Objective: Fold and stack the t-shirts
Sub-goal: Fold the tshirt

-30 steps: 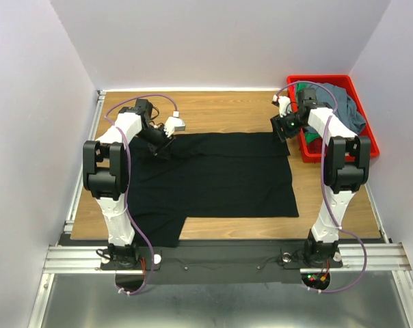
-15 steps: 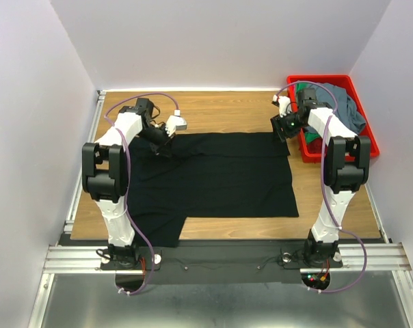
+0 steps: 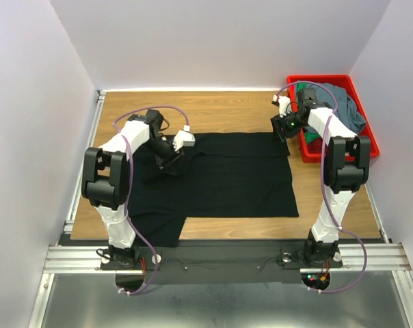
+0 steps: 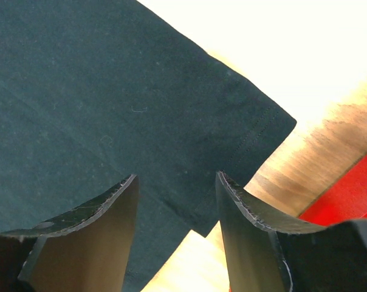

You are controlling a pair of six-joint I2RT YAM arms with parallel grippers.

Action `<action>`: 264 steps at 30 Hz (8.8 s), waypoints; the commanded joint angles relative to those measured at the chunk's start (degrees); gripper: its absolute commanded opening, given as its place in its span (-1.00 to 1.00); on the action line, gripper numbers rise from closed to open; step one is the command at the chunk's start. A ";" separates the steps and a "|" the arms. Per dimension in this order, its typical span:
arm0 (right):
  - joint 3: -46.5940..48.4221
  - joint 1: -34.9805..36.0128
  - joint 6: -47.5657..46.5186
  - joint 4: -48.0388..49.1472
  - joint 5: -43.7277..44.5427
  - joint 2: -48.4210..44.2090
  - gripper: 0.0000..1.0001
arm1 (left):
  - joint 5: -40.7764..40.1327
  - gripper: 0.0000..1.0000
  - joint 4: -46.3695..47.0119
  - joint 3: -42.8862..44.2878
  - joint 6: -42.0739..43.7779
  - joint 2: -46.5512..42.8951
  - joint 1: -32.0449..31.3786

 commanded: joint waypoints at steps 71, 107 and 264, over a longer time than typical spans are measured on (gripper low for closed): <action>6.85 8.08 4.41 -1.26 3.59 9.09 -0.19 | 5.32 -0.15 31.17 30.67 -50.02 24.61 36.09; 21.87 9.13 10.56 -1.18 16.42 22.61 -0.55 | -25.53 -0.68 23.26 24.33 -41.14 24.06 23.52; 6.67 10.80 -24.24 -14.79 30.92 1.60 -0.99 | -4.44 -1.00 -4.00 19.34 10.29 5.01 28.36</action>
